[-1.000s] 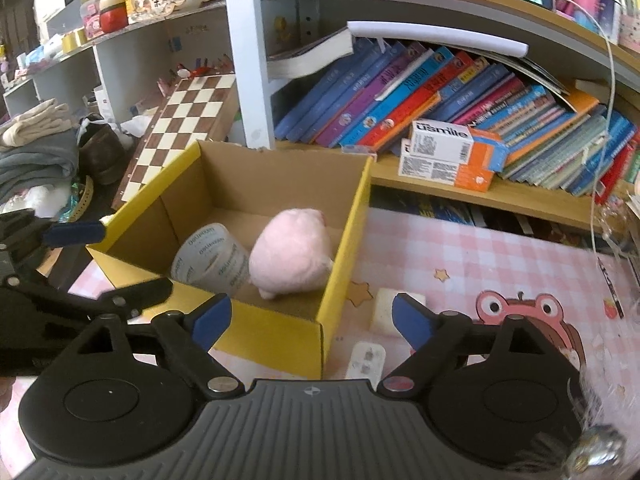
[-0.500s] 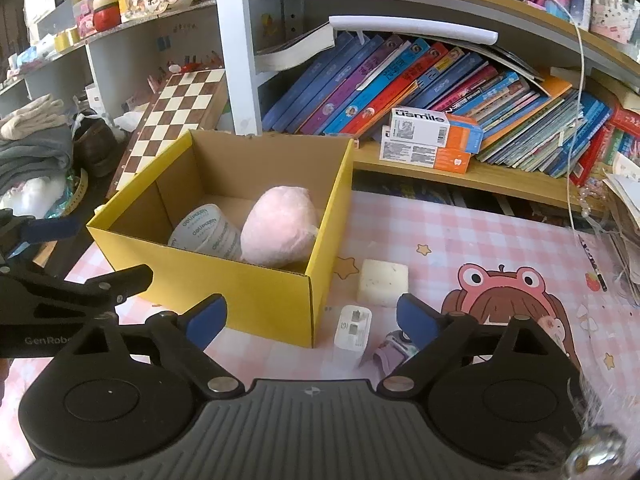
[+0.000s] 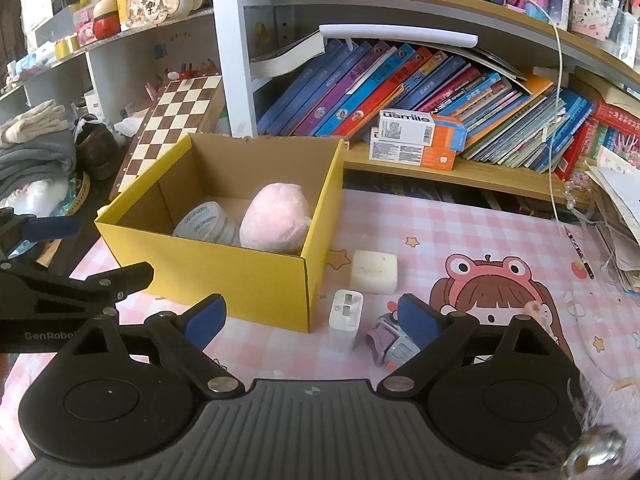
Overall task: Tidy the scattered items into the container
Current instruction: 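Raise both open tools out of the box and back away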
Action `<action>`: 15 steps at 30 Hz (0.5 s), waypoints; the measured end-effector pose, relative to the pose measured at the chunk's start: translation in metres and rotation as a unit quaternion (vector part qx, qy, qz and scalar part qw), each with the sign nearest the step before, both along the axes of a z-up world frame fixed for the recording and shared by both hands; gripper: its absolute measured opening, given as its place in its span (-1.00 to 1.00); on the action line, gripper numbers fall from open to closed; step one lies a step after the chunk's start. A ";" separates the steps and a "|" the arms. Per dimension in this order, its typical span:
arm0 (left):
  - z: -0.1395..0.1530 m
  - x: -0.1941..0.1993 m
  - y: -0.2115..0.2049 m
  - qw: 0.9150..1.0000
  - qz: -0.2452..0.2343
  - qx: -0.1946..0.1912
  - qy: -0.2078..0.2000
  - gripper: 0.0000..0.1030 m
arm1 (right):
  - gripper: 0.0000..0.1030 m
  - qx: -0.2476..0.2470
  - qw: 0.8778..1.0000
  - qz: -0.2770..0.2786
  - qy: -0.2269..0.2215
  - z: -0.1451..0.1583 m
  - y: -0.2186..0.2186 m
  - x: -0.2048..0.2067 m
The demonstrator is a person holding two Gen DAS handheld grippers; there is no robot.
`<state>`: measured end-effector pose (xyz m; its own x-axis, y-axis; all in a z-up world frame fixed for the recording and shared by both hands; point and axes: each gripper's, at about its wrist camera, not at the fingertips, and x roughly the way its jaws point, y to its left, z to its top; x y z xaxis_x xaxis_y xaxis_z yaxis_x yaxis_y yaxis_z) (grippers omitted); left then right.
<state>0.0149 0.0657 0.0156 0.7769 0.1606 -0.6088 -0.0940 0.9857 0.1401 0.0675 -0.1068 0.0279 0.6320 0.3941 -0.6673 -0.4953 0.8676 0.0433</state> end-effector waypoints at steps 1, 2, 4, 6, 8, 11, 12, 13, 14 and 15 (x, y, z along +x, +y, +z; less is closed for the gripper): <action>0.001 -0.001 -0.001 1.000 -0.002 0.002 0.000 0.84 | 0.81 0.002 1.000 -0.002 0.000 0.000 -0.001 -0.001; 0.001 -0.002 -0.002 1.000 -0.005 0.004 0.001 0.84 | 0.81 0.005 1.000 -0.005 0.001 0.001 -0.002 -0.001; 0.003 -0.004 -0.004 1.000 -0.009 0.005 0.000 0.84 | 0.81 0.009 1.000 -0.006 0.003 0.001 -0.002 -0.002; 0.003 -0.005 -0.004 1.000 -0.008 0.006 0.003 0.84 | 0.81 0.010 1.000 -0.005 0.003 0.000 -0.003 -0.004; 0.003 -0.005 -0.005 1.000 -0.006 0.007 0.006 0.84 | 0.81 0.012 1.000 -0.007 0.005 0.000 -0.005 -0.006; 0.004 -0.005 -0.009 1.000 -0.008 0.005 0.008 0.84 | 0.81 0.015 1.000 -0.011 0.005 0.001 -0.010 -0.009; 0.005 -0.006 -0.011 1.000 -0.008 0.004 0.007 0.84 | 0.81 0.014 1.000 -0.011 0.005 0.002 -0.011 -0.009; 0.006 -0.006 -0.013 1.000 -0.009 0.003 0.006 0.84 | 0.81 0.014 1.000 -0.011 0.003 0.002 -0.013 -0.010; 0.006 -0.007 -0.014 1.000 -0.009 0.003 0.005 0.84 | 0.81 0.014 1.000 -0.010 0.002 0.003 -0.014 -0.010; 0.007 -0.007 -0.016 1.000 -0.009 0.002 0.004 0.85 | 0.81 0.013 1.000 -0.009 0.001 0.003 -0.016 -0.010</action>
